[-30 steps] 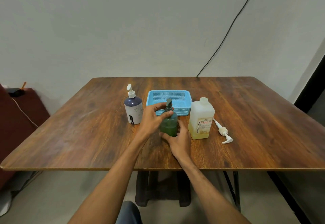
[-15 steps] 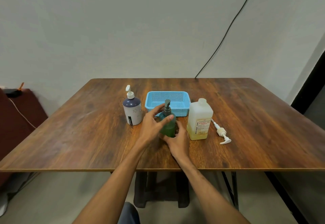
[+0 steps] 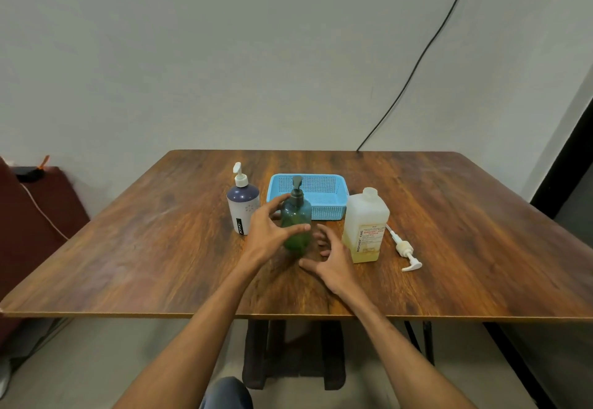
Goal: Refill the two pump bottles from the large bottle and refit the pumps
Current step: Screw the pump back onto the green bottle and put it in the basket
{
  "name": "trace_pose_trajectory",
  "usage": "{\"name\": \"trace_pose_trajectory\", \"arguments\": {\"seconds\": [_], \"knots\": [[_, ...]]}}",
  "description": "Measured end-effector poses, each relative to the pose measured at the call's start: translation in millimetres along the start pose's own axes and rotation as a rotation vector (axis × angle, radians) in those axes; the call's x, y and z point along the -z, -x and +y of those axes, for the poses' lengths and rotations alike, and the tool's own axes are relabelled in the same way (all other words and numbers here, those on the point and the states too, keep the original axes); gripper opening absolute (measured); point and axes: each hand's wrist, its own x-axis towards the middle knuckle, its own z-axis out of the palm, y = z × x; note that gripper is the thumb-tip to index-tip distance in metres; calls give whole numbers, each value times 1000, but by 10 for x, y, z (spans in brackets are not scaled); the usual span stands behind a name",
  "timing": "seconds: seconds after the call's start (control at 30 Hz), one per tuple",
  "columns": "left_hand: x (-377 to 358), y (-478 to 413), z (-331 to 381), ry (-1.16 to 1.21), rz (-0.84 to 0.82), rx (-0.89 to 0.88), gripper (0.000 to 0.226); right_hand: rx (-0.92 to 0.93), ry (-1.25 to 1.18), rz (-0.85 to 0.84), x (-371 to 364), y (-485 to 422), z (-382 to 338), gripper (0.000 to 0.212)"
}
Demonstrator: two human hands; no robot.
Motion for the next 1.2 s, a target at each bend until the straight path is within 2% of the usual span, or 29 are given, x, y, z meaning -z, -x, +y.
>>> {"name": "trace_pose_trajectory", "arguments": {"seconds": [0.1, 0.23, 0.43, 0.73, 1.0, 1.2], "knots": [[53, -163, 117, 33, 69, -33, 85, 19, 42, 6, -48, -16, 4, 86], [55, -450, 288, 3, 124, -111, 69, 19, 86, 35, -69, -76, 7, 77], [-33, -817, 271, -25, 155, -111, 71, 70, 142, 132, -142, -186, 19, 63], [-98, -1103, 45, -70, 136, -31, 71, 161, 208, 135, -196, -343, -16, 38], [-172, -1272, -137, -252, 52, 37, 65, 203, 219, 138, -197, -366, 15, 31], [-232, -1341, -226, -290, -35, 98, 63, 207, 204, 141, -184, -349, 2, 28]]}}
